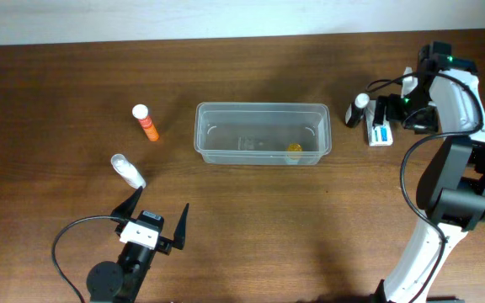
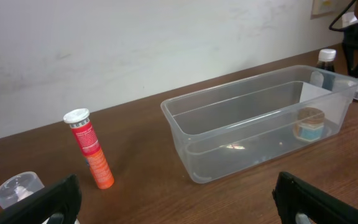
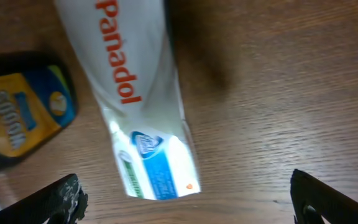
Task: Pack container
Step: 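Move the right gripper back over the dark brown bottle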
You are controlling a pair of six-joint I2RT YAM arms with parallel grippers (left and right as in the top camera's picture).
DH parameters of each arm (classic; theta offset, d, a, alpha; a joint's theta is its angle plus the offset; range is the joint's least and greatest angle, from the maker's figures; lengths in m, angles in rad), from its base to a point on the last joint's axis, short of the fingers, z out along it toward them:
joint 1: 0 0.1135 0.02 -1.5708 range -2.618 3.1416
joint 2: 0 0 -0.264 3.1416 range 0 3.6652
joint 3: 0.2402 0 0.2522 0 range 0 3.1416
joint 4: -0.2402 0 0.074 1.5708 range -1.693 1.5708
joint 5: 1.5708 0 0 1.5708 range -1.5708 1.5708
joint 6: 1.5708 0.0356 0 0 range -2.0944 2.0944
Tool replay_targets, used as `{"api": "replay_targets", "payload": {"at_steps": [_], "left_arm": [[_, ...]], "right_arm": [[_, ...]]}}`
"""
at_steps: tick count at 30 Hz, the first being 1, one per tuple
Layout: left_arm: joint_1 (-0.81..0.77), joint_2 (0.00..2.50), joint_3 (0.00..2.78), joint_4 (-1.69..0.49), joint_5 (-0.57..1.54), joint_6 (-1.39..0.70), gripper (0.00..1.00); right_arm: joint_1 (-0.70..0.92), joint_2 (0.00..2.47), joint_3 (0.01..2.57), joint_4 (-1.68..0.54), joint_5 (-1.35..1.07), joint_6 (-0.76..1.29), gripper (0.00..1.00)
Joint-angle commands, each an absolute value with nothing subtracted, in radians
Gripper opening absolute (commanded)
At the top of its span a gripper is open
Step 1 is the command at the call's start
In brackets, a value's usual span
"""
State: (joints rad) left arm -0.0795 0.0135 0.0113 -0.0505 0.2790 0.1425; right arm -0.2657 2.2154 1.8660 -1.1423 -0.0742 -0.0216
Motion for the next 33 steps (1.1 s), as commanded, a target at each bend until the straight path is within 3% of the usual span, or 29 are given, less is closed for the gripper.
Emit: {"api": "replay_targets", "payload": {"at_steps": [1, 14, 33], "left_arm": [[-0.084, 0.005, 0.009, -0.058, 0.272, 0.155, 0.99], [-0.084, 0.005, 0.009, -0.058, 0.272, 0.155, 0.99], [-0.084, 0.005, 0.009, -0.058, 0.272, 0.155, 0.99]], "right_arm": [[-0.262, 2.215, 1.896, -1.154, -0.124, 0.013, 0.97], [-0.263, 2.215, 2.413, -1.501, -0.124, 0.061, 0.94], [-0.052, 2.219, 2.204, -1.378, 0.012, -0.029, 0.96]]}}
